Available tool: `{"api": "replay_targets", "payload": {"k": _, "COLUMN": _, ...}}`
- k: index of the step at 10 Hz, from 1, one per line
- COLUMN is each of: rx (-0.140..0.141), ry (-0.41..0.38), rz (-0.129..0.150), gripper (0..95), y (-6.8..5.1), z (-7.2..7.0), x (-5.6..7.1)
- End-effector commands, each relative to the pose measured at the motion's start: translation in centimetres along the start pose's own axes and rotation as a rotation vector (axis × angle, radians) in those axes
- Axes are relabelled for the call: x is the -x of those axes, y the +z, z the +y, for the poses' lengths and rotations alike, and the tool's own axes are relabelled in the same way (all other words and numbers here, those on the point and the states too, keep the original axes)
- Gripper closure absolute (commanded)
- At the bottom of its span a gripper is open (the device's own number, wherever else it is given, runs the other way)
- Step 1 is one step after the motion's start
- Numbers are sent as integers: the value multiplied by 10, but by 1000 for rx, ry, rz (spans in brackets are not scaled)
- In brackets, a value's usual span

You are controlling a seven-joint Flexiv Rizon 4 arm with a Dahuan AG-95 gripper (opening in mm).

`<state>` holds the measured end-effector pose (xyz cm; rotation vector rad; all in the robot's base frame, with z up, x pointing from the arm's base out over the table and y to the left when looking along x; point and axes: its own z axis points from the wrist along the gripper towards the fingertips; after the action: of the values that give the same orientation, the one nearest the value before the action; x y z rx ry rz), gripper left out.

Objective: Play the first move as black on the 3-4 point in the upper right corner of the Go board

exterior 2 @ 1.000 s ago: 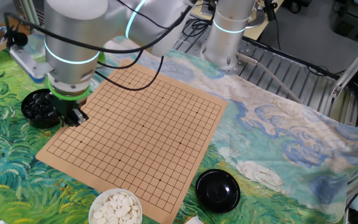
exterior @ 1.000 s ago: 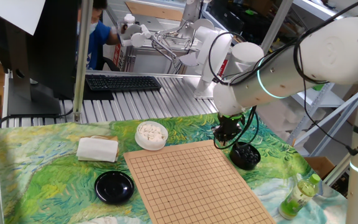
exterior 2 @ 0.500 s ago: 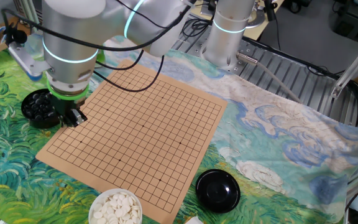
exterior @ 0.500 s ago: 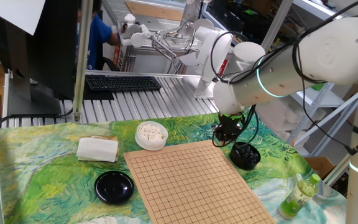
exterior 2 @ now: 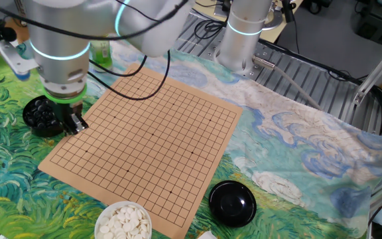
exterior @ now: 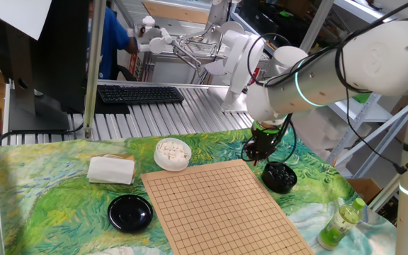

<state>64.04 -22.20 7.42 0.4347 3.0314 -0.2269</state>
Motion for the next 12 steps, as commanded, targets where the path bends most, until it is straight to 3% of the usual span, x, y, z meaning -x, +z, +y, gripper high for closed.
{"api": "replay_targets", "payload": {"k": 1, "rx": -2, "ry": -14, "rz": -5, "gripper": 950, "y": 2, "z": -1, "x": 1}}
{"api": "replay_targets", "payload": {"k": 3, "rx": 14, "ry": 4, "rz": 18, "gripper": 950, "y": 6, "z": -3, "x": 2}}
{"api": "replay_targets", "payload": {"k": 6, "rx": 32, "ry": 13, "rz": 30, "gripper": 950, "y": 8, "z": -5, "x": 3}}
{"api": "replay_targets", "payload": {"k": 9, "rx": 25, "ry": 28, "rz": 33, "gripper": 950, "y": 8, "z": -5, "x": 3}}
{"api": "replay_targets", "payload": {"k": 12, "rx": 6, "ry": 5, "rz": 82, "gripper": 950, "y": 8, "z": -5, "x": 3}}
